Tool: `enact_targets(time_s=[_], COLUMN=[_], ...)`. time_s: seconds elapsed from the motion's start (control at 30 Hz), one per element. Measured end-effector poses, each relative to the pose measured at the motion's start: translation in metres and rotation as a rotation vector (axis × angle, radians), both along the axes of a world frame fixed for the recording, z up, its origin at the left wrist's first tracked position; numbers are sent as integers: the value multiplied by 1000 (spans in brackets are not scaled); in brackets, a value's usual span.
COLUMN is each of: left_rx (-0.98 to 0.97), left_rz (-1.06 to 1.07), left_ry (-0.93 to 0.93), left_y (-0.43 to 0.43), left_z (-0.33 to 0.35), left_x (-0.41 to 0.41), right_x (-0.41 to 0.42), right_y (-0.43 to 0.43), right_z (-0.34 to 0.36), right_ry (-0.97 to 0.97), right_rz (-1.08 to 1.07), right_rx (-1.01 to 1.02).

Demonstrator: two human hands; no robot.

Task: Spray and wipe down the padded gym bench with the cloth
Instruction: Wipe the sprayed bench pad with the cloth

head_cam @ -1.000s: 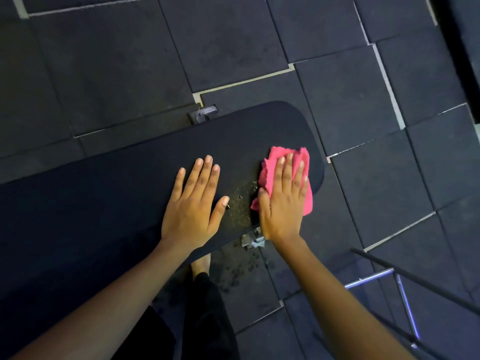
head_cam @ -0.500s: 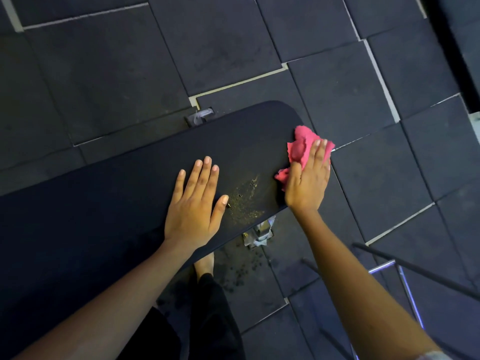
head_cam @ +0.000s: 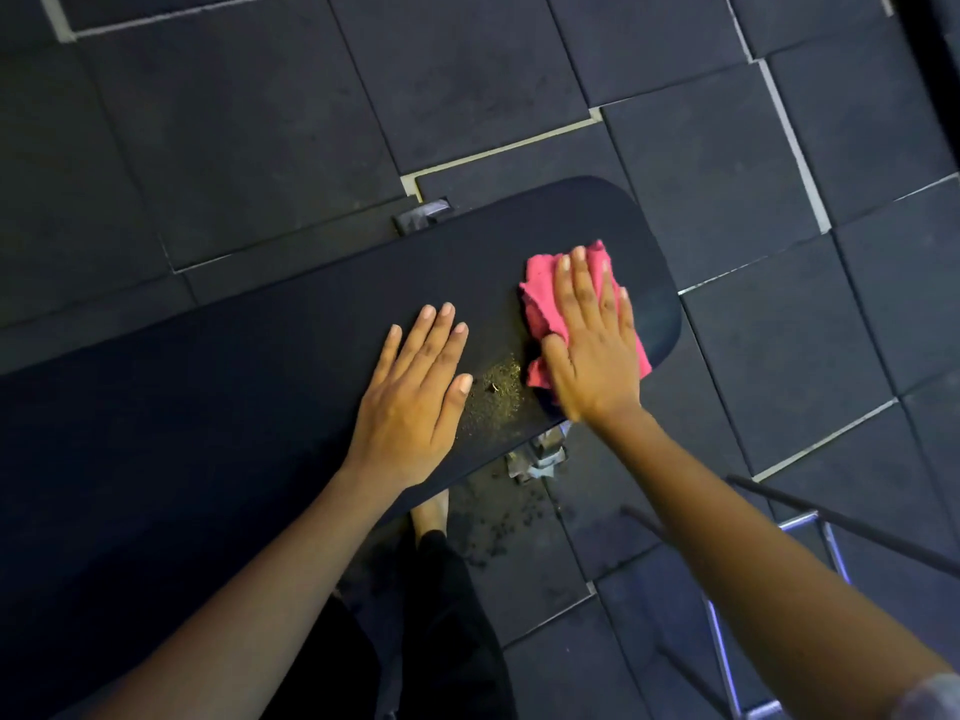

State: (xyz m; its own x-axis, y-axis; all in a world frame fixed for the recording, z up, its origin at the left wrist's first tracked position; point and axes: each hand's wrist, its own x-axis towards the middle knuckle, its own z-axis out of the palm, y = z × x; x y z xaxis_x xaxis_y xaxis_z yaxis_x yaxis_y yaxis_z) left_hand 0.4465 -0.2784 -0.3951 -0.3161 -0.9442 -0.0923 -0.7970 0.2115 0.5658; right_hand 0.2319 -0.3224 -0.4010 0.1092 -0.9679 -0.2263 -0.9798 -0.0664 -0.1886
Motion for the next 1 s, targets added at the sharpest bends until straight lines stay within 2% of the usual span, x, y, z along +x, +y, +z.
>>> enact_targets(time_s=[0.17, 0.23, 0.37, 0.43, 0.63, 0.7, 0.77, 0.9, 1.0], left_rx=[7, 26, 22, 8, -2, 7, 15, 1, -18], left_rz=[-6, -15, -46, -47, 8, 44, 57, 57, 64], left_ry=[-162, -206, -242, -248, -249, -275, -278, -292, -281], left_y=[33, 45, 55, 56, 59, 61, 63, 66, 66], left_z=[6, 5, 0, -2, -3, -2, -3, -3, -3], left_x=[39, 55, 67, 68, 75, 84, 90, 93, 92], right_x=[43, 61, 76, 70, 86, 101, 117, 138, 124], right_y=[22, 45, 77, 66, 23, 26, 41, 81, 69], right_z=[5, 9, 7, 5, -3, -1, 2, 7, 5], right_ry=[-66, -93, -77, -53, 19, 39, 34, -51, -33], right_rz=[-293, -227, 89, 108, -400, -441, -332, 39, 132], right_rx=[-29, 16, 66, 48, -24, -9, 12, 58, 68])
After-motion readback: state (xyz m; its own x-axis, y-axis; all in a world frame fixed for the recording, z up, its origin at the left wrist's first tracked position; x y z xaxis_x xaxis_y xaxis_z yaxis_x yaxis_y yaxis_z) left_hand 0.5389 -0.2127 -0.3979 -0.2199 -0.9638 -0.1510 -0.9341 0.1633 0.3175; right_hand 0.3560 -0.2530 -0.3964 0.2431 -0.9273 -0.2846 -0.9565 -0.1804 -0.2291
